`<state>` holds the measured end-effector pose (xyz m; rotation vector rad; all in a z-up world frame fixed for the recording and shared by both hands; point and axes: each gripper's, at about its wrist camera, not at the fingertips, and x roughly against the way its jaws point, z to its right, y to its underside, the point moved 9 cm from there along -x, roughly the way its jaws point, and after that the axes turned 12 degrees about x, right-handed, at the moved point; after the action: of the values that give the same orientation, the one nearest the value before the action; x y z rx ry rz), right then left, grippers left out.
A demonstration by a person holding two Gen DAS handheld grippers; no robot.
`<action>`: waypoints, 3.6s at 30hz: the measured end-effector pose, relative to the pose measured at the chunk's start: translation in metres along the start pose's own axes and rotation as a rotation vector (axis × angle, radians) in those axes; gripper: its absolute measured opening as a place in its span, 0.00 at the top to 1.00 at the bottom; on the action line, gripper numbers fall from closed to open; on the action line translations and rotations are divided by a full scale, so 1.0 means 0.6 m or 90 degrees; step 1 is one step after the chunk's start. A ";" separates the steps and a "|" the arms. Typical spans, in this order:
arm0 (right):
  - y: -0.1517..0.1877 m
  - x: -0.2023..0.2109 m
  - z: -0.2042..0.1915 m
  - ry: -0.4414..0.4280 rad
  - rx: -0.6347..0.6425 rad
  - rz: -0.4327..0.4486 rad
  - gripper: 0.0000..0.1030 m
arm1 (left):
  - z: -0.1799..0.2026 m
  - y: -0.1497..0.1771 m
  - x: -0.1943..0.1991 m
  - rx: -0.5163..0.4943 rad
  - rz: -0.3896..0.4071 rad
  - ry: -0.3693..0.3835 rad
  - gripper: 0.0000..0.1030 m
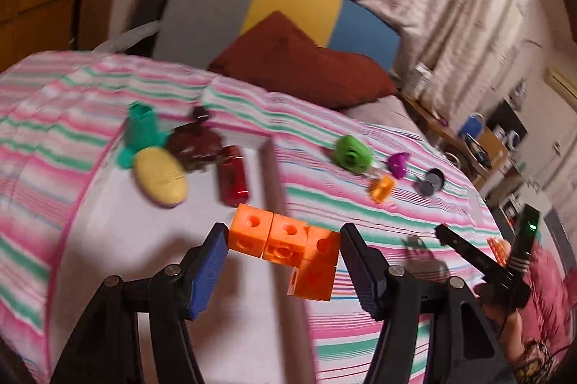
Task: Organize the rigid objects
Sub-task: 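Lower orange cubes into tray and open left tool while right tool carries puzzle piece, then lower the red puzzle piece into the tray and open the right tool, then withdraw both tools from the tray toward the remaining toys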
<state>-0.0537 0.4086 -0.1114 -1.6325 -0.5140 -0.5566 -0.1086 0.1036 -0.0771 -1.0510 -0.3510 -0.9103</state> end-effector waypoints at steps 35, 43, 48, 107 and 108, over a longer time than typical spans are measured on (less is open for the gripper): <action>-0.013 -0.031 -0.469 -0.268 0.230 -0.057 0.55 | -0.172 -0.017 0.042 0.053 0.053 -0.128 0.36; -0.002 -0.088 -0.510 -0.270 0.310 -0.114 0.54 | -0.188 -0.004 0.057 0.075 0.047 -0.125 0.36; -0.005 -0.119 -0.530 -0.258 0.367 -0.132 0.54 | -0.188 0.004 0.061 0.066 0.044 -0.126 0.36; -0.014 -0.062 -0.046 0.075 0.162 -0.065 0.33 | 0.076 0.042 0.028 -0.112 -0.004 -0.052 0.36; -0.011 -0.062 -0.031 0.085 0.147 -0.065 0.33 | 0.090 0.046 0.024 -0.121 -0.009 -0.047 0.36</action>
<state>-0.0880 0.3905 -0.1273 -1.3461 -0.5439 -0.6537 -0.0700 0.1486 -0.0578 -1.2609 -0.3379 -0.9330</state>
